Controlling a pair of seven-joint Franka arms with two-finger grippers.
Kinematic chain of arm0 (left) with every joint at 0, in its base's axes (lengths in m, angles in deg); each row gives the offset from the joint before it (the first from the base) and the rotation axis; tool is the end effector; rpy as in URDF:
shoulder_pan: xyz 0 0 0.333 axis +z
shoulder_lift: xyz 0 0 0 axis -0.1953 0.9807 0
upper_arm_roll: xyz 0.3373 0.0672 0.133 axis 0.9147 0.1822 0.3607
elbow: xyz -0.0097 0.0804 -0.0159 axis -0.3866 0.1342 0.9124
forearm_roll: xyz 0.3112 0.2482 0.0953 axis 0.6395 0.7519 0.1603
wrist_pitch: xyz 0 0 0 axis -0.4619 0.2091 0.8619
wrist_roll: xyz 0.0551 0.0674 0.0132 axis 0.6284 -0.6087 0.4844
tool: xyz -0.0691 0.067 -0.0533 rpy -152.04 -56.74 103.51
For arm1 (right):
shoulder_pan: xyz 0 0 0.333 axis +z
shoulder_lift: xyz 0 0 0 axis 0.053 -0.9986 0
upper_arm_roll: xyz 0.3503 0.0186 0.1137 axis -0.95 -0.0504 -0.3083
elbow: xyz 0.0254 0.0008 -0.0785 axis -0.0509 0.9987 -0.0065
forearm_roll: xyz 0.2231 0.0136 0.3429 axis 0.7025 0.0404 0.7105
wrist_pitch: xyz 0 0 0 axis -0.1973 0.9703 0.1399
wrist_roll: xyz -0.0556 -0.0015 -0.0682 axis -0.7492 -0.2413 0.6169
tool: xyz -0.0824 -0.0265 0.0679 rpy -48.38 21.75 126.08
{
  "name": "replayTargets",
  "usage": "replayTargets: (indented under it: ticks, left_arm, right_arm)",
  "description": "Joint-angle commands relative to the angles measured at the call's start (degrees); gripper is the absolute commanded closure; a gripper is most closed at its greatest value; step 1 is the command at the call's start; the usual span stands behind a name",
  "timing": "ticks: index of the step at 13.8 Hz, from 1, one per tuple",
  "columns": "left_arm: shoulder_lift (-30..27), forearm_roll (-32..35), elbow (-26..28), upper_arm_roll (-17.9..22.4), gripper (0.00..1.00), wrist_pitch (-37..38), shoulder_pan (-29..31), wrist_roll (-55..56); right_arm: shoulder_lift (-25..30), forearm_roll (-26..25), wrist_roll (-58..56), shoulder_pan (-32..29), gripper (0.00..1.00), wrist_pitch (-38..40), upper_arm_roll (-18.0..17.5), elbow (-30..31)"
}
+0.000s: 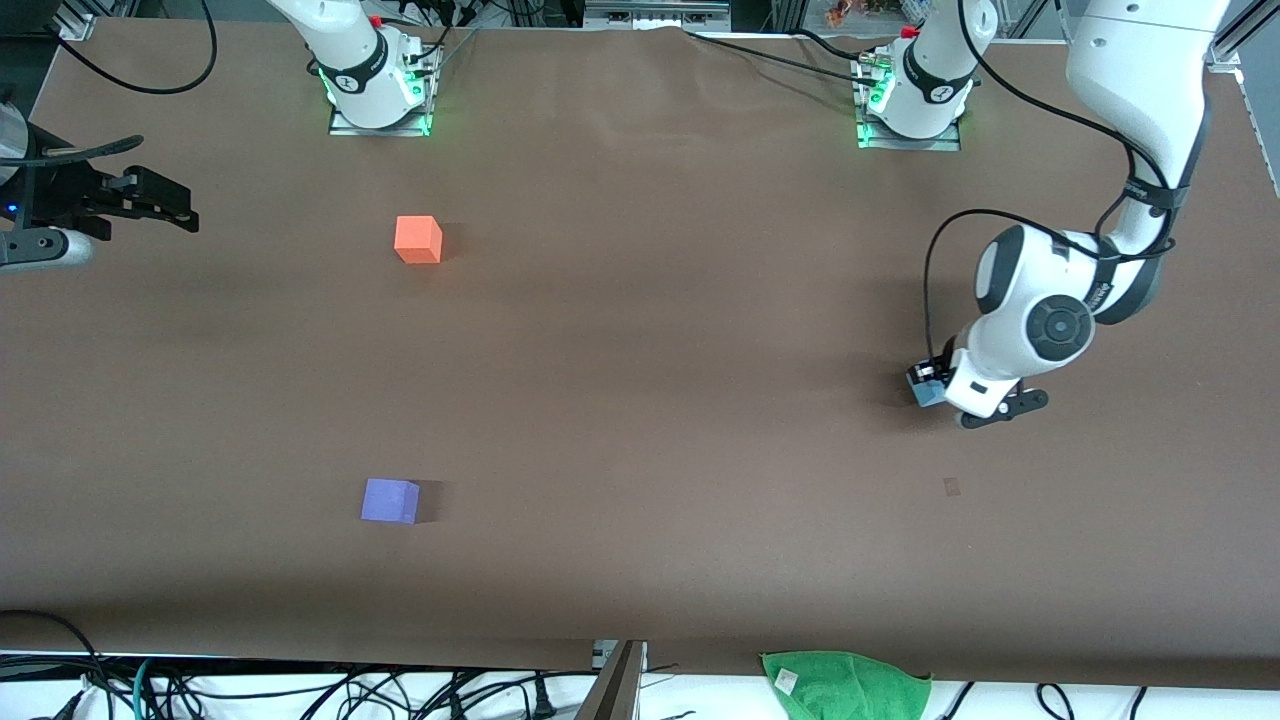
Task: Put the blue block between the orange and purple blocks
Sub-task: 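Carry the light-blue cube with the left gripper toward the table middle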
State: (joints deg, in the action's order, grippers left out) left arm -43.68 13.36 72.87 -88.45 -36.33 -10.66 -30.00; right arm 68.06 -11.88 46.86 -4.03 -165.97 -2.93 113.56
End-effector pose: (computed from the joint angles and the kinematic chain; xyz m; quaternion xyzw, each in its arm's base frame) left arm 0.6231 -0.0968 0.2742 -0.9809 -0.1681 0.0890 0.0399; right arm 0.5794 0.0149 0.6541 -0.9956 -0.0554 0.0752 0.0047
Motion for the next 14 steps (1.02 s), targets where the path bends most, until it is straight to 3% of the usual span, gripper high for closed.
replayTargets:
  ticks: [1, 3, 5, 8, 10, 14]
  left_arm:
    - [-0.7, -0.7, -7.8, -7.2, 0.82, 8.2, -1.7, 10.4]
    - [0.3, -2.8, -12.3, -12.6, 0.82, 8.5, -4.1, 18.3]
    - [2.6, -3.6, -15.6, -13.1, 0.8, 8.4, -11.7, 24.5]
    - [12.3, -4.4, -28.3, -12.7, 0.76, 8.4, -22.4, 31.8]
    - [17.7, -4.2, -35.3, -10.1, 0.75, 8.6, -28.3, 35.5]
    - [22.5, -4.3, -37.2, 0.6, 0.6, 7.9, -39.7, 37.5]
  right_arm:
    - [-0.6, -0.1, -0.8, -0.4, 0.0, 0.4, -0.3, -1.3]
    - [-0.6, -0.1, -0.8, -0.4, 0.0, 0.0, -0.3, -1.3]
    - [-0.7, -0.1, -0.9, -0.4, 0.0, -0.1, -0.3, -1.3]
    - [-0.8, -0.1, -0.9, -0.5, 0.0, 0.0, -0.3, -1.3]
    - [-0.8, -0.2, -0.9, -0.5, 0.0, 0.0, -0.2, -1.3]
    - [-0.8, -0.1, -0.9, -0.9, 0.0, -0.1, -0.1, -1.3]
